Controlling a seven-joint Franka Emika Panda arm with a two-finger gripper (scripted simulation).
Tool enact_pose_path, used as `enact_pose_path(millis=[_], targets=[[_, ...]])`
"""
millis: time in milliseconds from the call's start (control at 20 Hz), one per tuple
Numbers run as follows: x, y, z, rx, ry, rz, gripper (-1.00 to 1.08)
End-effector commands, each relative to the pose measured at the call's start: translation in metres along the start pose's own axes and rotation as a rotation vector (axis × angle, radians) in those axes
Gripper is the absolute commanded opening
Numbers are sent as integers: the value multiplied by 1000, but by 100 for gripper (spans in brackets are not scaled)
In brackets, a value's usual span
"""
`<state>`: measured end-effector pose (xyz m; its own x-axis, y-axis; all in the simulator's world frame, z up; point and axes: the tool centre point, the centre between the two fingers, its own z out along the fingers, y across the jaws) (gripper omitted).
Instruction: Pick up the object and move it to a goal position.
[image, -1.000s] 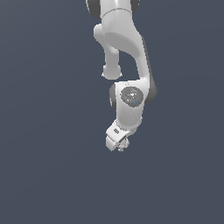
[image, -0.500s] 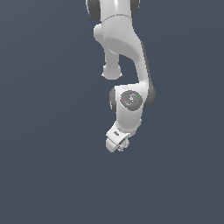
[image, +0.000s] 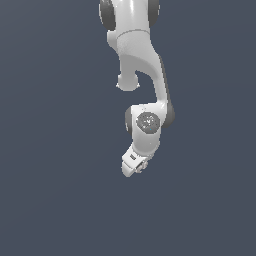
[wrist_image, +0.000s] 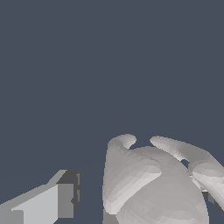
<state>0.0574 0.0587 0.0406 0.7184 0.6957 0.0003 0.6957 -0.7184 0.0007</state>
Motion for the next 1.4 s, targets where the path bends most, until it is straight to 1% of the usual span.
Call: enact_pose_path(millis=[0,550,800,1100,1350], targets=[[0,0,1,1,0,-1,-100],[0,0,1,1,0,-1,-100],[-6,0,-2,1,0,-1,-100],[-25,2,-12,0,-1,0,-100],[-54,4,-26,0,-1,0,-100]])
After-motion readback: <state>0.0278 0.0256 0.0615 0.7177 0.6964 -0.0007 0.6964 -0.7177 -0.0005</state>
